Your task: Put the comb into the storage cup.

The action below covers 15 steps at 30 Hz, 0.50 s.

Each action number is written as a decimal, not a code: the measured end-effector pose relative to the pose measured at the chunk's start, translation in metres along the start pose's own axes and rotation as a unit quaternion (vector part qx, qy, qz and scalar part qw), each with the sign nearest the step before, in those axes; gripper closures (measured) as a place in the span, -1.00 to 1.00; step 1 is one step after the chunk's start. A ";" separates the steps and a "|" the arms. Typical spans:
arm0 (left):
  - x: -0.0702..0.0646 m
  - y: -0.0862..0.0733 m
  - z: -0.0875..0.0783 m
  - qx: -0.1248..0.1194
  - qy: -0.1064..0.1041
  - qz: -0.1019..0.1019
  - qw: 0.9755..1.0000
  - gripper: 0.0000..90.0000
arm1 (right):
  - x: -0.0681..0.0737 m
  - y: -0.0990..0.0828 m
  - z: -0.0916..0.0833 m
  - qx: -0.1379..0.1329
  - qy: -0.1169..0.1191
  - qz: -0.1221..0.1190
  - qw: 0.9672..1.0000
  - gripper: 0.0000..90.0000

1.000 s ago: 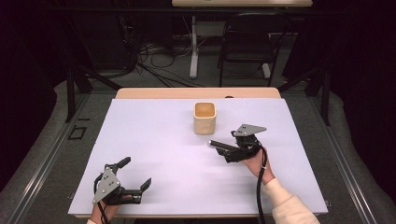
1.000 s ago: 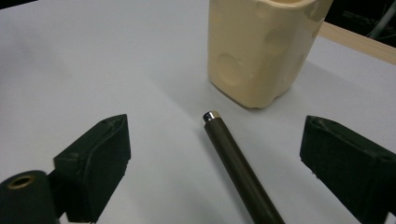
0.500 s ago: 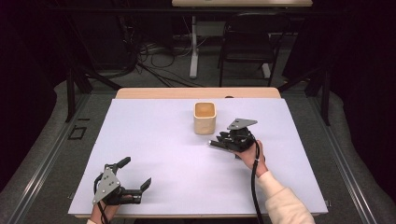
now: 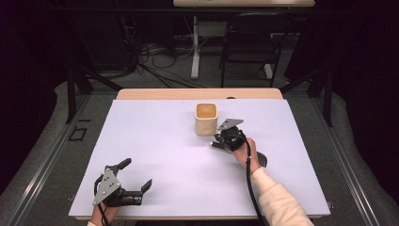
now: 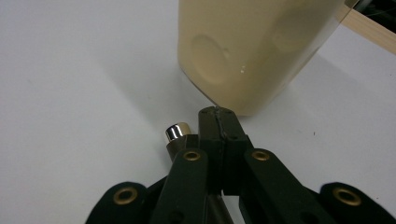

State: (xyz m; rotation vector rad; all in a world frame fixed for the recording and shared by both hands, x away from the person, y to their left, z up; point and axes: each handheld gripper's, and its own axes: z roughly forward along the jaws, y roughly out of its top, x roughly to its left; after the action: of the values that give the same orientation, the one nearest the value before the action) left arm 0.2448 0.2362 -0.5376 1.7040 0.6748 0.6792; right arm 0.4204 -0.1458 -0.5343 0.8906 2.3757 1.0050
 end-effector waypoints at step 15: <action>0.000 0.000 -0.001 0.000 0.000 -0.001 1.000 -0.98 | 0.007 0.003 0.018 0.041 0.023 -0.019 0.999 1.00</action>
State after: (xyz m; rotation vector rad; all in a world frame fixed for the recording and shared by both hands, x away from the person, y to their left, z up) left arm 0.2440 0.2369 -0.5373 1.7034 0.6763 0.6766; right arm 0.4268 -0.1307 -0.5446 0.8556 2.4785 0.9293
